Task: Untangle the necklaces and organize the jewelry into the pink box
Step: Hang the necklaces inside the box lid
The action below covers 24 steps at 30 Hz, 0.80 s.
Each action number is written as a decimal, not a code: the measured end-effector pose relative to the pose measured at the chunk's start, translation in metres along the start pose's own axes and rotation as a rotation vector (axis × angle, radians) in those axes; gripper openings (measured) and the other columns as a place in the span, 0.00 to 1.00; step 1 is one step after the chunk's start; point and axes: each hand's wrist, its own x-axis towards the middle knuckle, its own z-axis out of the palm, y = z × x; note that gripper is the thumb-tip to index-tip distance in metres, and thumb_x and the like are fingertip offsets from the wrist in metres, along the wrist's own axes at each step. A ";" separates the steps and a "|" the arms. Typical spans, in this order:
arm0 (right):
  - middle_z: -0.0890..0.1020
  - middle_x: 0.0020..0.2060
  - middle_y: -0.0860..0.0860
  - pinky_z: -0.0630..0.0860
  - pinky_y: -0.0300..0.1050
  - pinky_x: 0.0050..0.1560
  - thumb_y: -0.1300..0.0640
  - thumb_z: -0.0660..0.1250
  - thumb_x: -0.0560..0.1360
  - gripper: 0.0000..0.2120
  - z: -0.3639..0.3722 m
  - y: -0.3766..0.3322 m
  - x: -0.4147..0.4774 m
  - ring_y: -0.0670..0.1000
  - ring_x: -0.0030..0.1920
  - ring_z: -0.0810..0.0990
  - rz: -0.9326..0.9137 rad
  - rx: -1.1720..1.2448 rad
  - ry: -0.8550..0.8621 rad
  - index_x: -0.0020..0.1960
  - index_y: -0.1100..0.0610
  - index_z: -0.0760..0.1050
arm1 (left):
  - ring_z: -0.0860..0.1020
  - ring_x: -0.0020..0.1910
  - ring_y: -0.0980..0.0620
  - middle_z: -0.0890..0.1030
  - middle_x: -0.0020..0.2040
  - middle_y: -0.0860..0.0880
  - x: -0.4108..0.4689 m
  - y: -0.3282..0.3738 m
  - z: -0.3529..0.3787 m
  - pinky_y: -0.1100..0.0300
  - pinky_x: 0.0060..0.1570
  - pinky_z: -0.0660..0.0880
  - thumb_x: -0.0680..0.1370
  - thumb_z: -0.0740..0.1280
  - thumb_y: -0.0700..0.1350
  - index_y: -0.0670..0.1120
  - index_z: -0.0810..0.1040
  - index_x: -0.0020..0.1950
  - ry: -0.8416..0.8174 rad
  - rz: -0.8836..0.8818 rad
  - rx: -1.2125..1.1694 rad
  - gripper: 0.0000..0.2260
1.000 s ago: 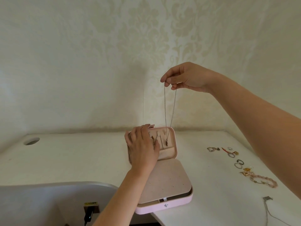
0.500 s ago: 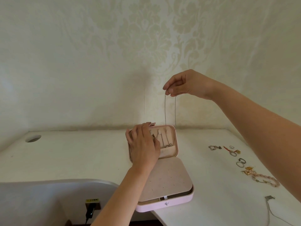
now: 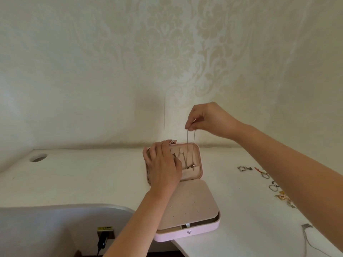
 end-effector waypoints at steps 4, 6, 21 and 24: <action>0.83 0.41 0.53 0.78 0.39 0.45 0.67 0.71 0.71 0.06 0.013 0.013 -0.004 0.46 0.38 0.82 -0.046 -0.139 0.012 0.44 0.59 0.83 | 0.69 0.58 0.48 0.77 0.53 0.48 0.000 0.000 0.000 0.48 0.67 0.57 0.69 0.67 0.42 0.45 0.73 0.62 -0.011 -0.009 -0.015 0.21; 0.83 0.42 0.53 0.76 0.36 0.43 0.66 0.71 0.71 0.05 0.013 0.016 -0.002 0.46 0.37 0.80 -0.120 -0.244 0.113 0.45 0.59 0.84 | 0.69 0.58 0.48 0.76 0.53 0.48 0.000 0.000 0.000 0.46 0.66 0.59 0.69 0.67 0.42 0.45 0.73 0.62 -0.020 -0.012 -0.013 0.21; 0.80 0.42 0.49 0.78 0.42 0.50 0.66 0.70 0.72 0.05 -0.014 0.010 0.030 0.49 0.42 0.81 -0.209 -0.182 0.399 0.46 0.60 0.83 | 0.68 0.57 0.49 0.76 0.53 0.49 0.000 0.000 0.001 0.49 0.66 0.56 0.68 0.69 0.42 0.47 0.73 0.61 -0.004 -0.005 -0.012 0.22; 0.81 0.42 0.50 0.77 0.39 0.49 0.66 0.70 0.72 0.05 -0.013 0.007 0.035 0.48 0.41 0.81 -0.244 -0.198 0.375 0.46 0.60 0.83 | 0.70 0.58 0.48 0.77 0.54 0.49 0.000 0.000 0.000 0.48 0.67 0.56 0.68 0.66 0.43 0.47 0.73 0.62 -0.027 -0.015 -0.001 0.21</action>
